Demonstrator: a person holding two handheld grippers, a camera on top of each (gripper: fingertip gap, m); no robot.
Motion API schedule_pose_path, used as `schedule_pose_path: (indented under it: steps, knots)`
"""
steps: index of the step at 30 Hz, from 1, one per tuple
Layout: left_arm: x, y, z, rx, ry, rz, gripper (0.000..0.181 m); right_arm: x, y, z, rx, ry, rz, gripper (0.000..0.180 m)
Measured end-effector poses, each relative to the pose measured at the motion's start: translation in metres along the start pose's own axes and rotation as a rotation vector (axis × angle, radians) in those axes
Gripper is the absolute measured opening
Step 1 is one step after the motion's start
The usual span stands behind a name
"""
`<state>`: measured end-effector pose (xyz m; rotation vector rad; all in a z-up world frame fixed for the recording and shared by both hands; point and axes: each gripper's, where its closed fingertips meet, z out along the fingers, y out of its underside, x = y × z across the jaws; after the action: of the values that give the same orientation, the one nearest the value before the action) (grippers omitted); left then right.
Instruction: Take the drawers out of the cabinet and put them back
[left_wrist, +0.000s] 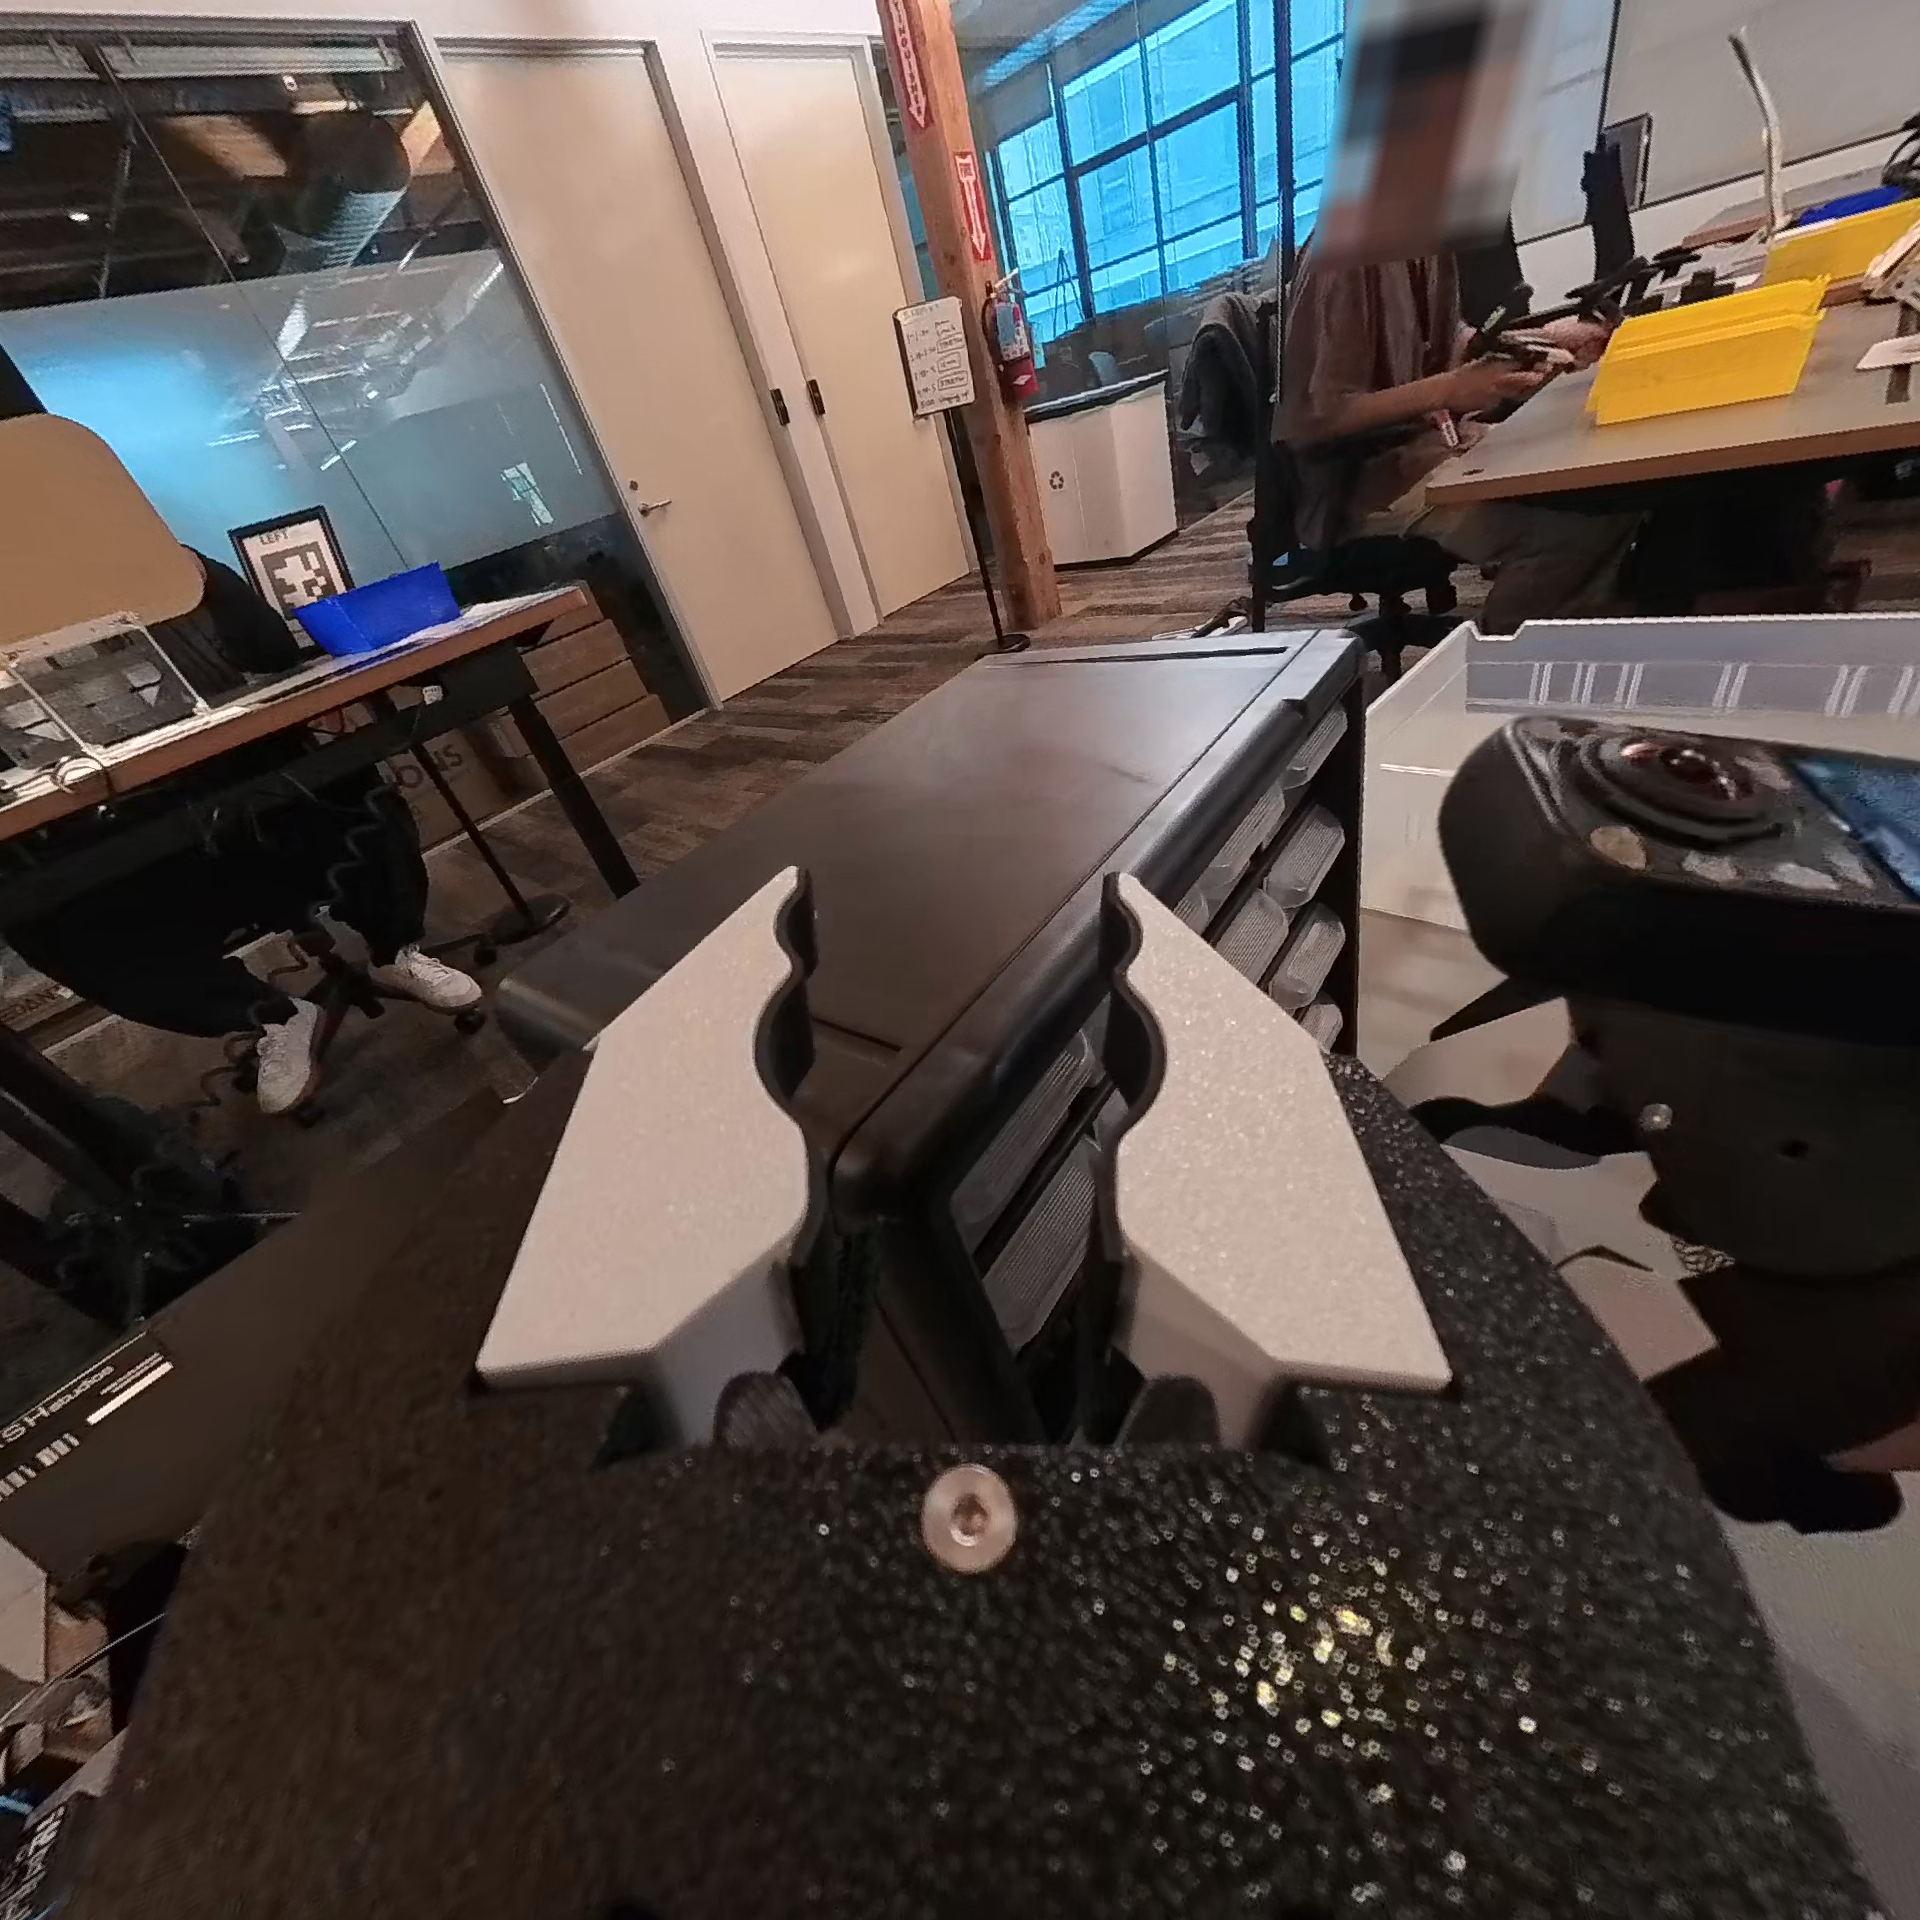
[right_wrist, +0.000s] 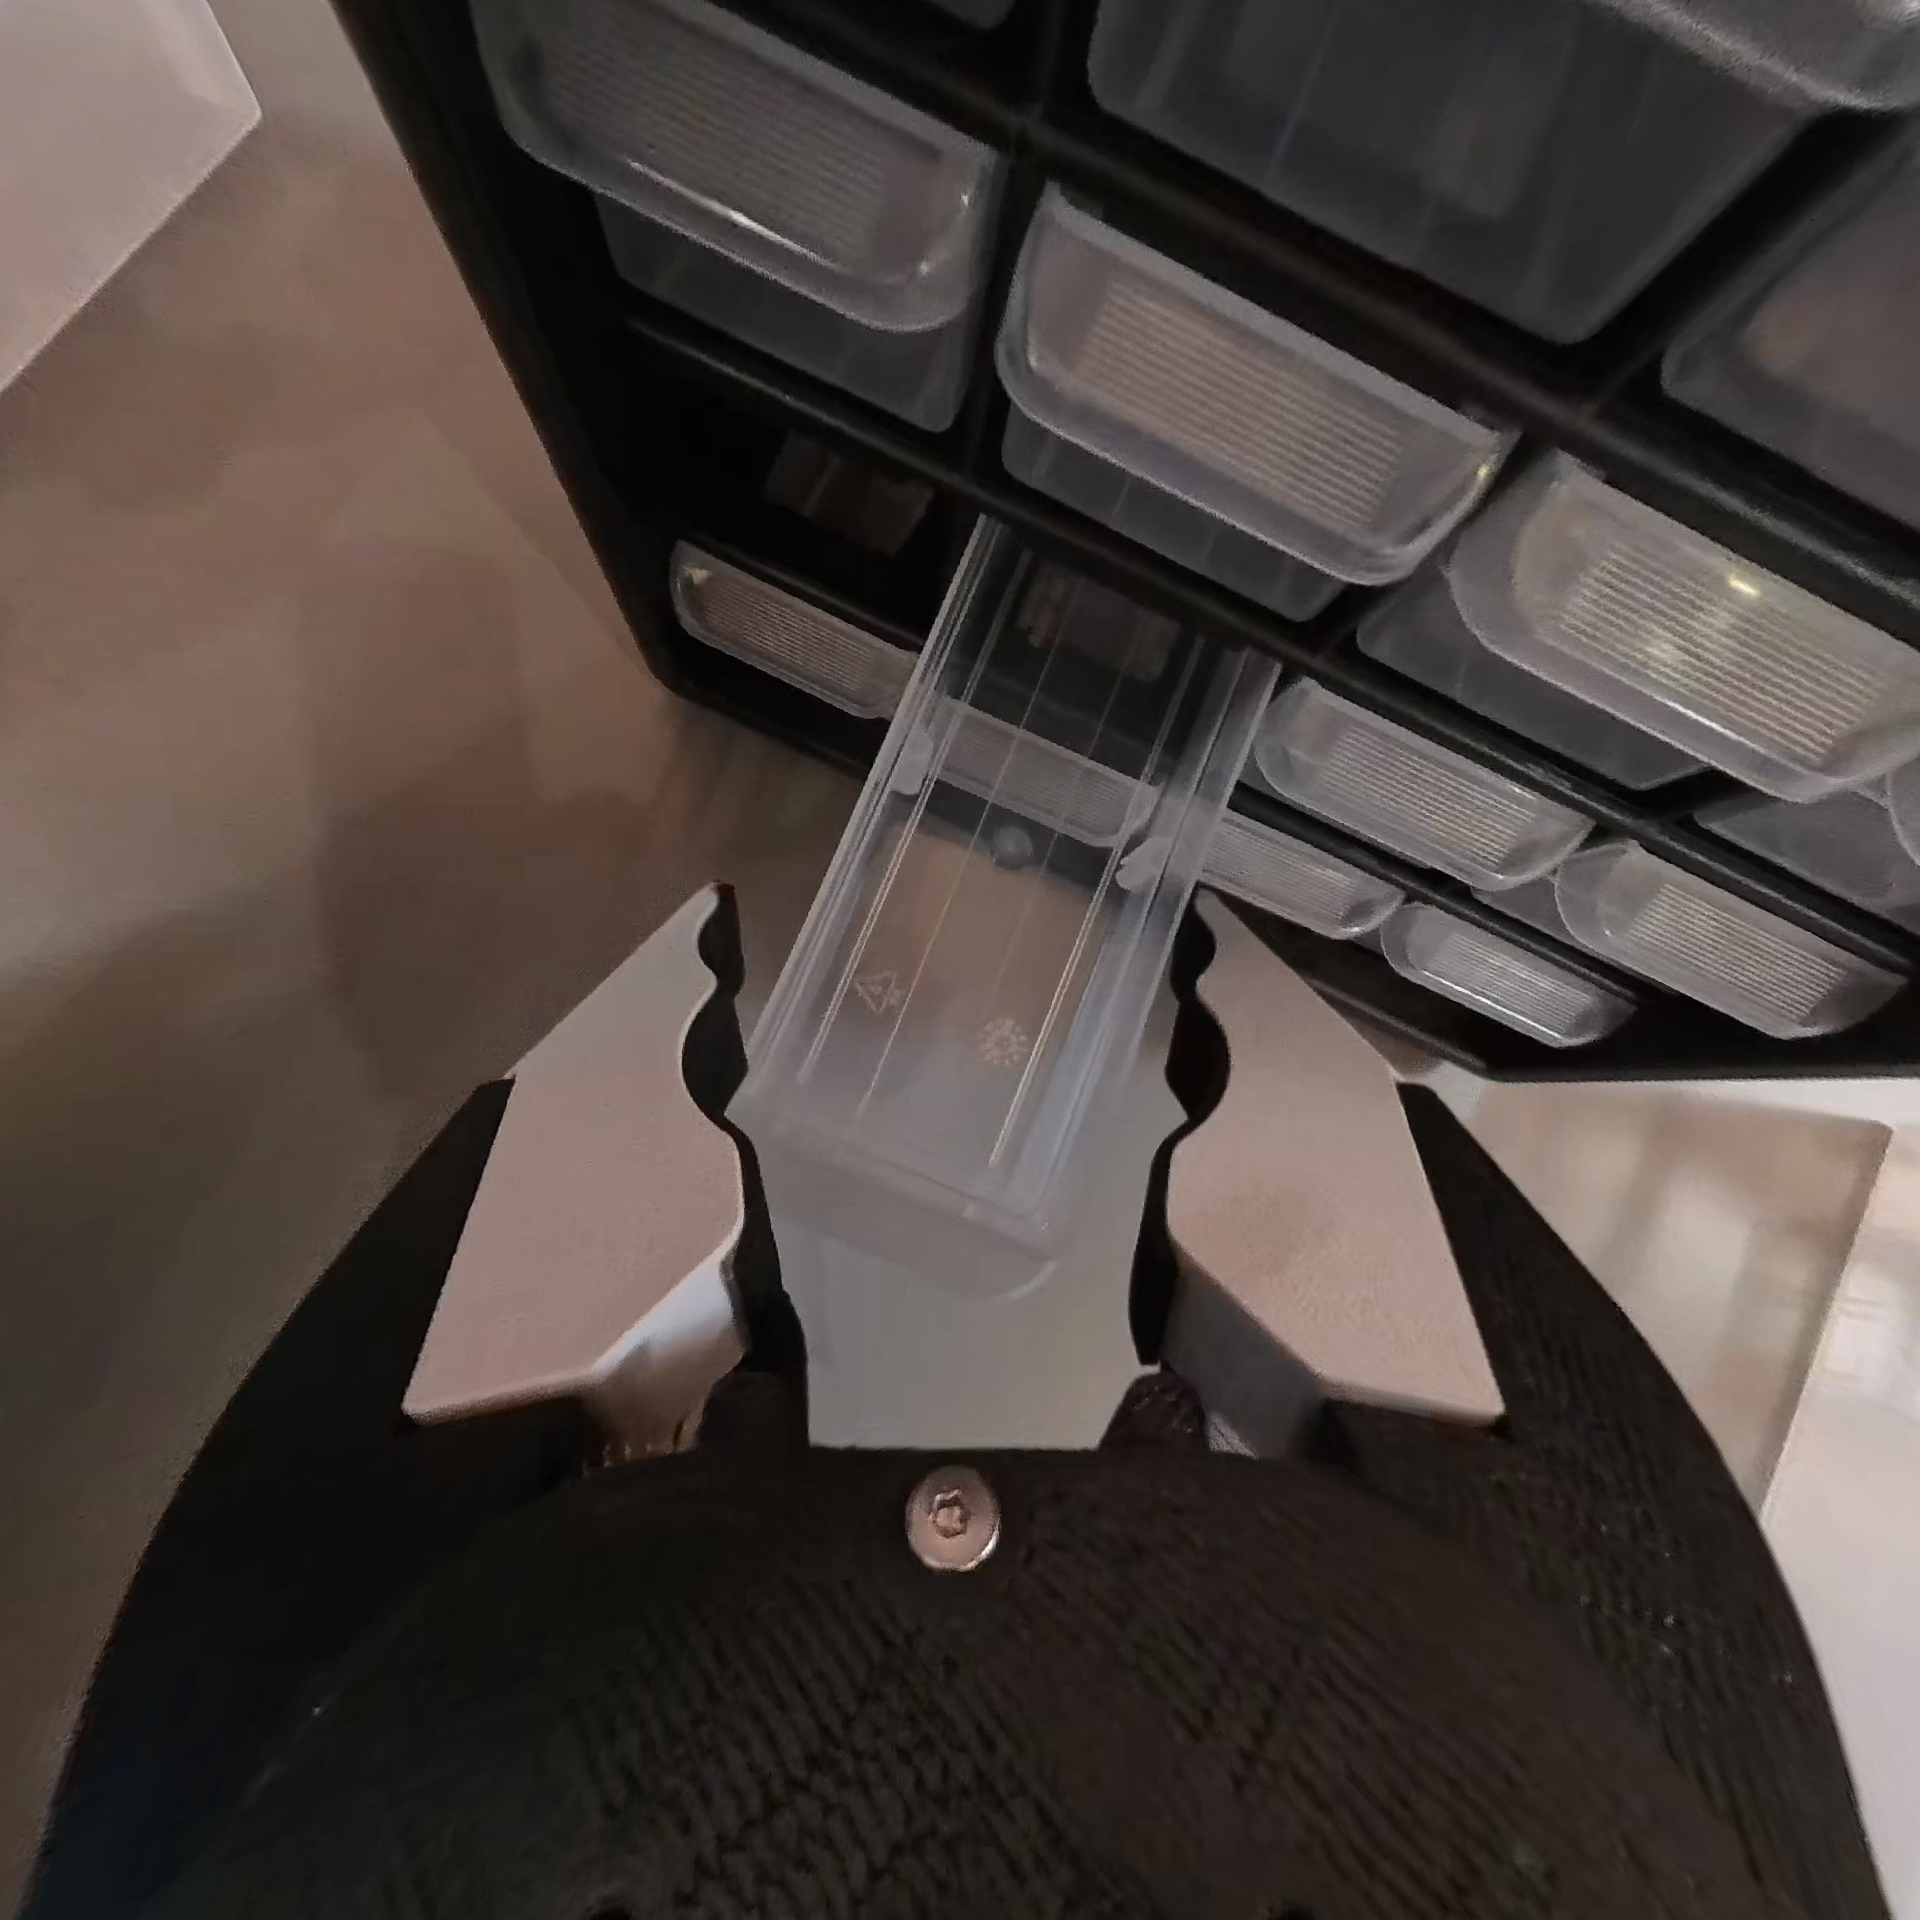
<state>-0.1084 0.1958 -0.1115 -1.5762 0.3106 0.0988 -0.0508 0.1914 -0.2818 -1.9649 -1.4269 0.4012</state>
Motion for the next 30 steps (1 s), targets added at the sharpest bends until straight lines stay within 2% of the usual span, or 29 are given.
schedule_pose_path:
  steps: [11, 20, 30]
  knots:
    - [-0.003, 0.001, -0.002, 0.002, -0.003, -0.009, 0.053, 0.004, 0.026, -0.030, 0.057, -0.058, 0.062, 0.060]
    - [0.010, -0.003, 0.001, 0.017, 0.060, -0.025, 0.059, 0.005, 0.045, -0.048, 0.099, -0.083, 0.069, 0.059]
    - [0.016, 0.003, 0.009, -0.032, 0.051, 0.030, 0.065, 0.009, 0.041, -0.061, -0.023, -0.168, 0.141, 0.058]
